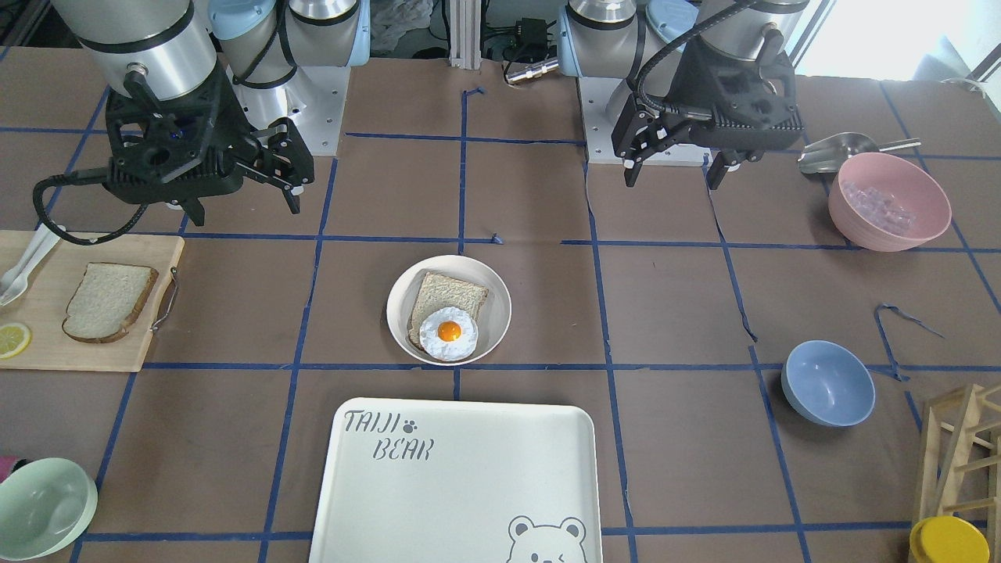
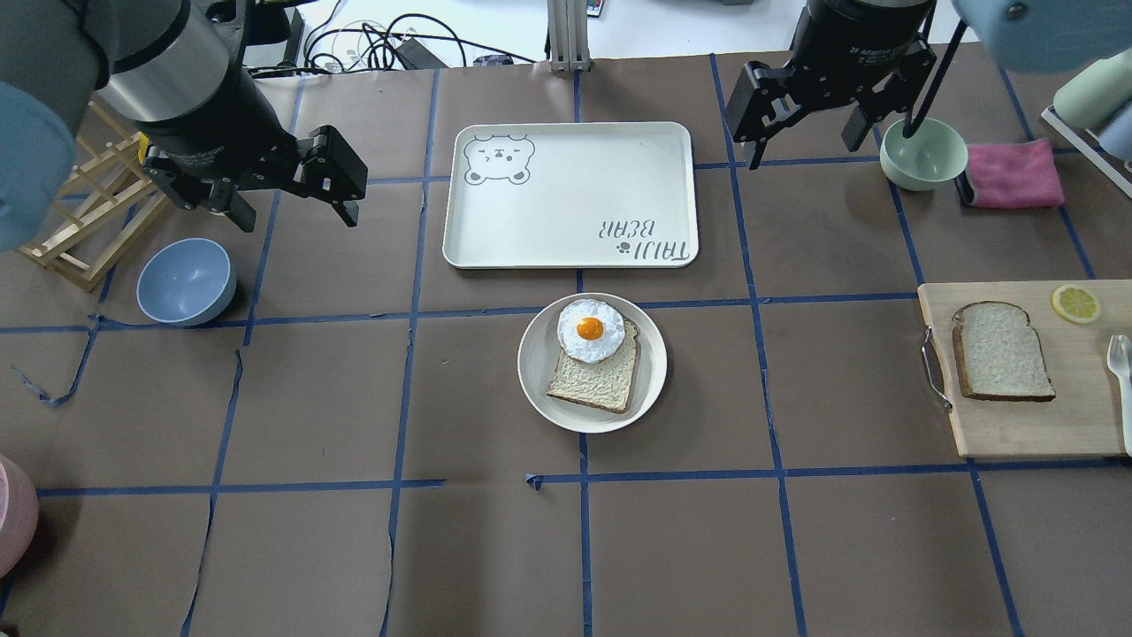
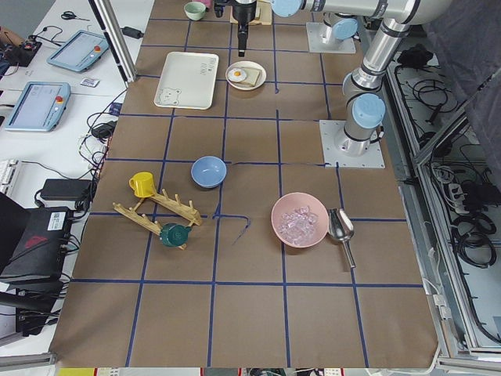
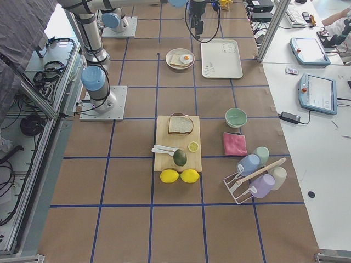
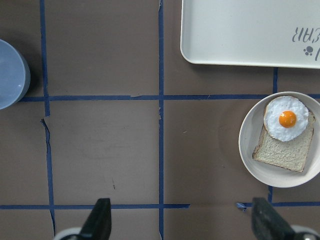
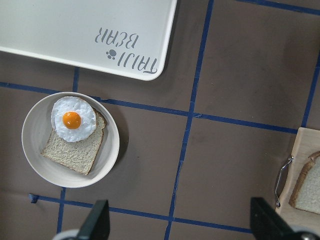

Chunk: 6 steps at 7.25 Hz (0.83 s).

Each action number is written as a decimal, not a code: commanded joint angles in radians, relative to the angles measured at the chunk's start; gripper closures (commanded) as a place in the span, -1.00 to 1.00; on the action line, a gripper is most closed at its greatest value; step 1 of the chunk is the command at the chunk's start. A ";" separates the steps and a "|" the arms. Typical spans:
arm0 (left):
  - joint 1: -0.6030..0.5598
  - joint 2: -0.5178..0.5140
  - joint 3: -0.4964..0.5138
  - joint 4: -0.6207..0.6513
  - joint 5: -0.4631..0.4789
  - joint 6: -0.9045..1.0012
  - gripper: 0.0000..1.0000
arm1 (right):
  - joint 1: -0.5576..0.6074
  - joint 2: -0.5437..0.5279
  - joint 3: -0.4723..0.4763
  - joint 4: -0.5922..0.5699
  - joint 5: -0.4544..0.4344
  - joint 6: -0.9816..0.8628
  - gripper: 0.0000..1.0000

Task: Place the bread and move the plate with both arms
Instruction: 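Move the right gripper toward the wooden cutting board with the bread slice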

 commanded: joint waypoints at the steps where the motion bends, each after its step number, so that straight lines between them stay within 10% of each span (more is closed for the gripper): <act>1: -0.002 0.000 -0.002 0.007 0.000 -0.002 -1.00 | -0.001 -0.001 -0.002 0.002 0.002 0.000 -1.00; 6: -0.002 0.001 -0.004 0.007 -0.002 -0.005 -1.00 | -0.004 -0.022 -0.009 0.015 -0.045 0.005 -1.00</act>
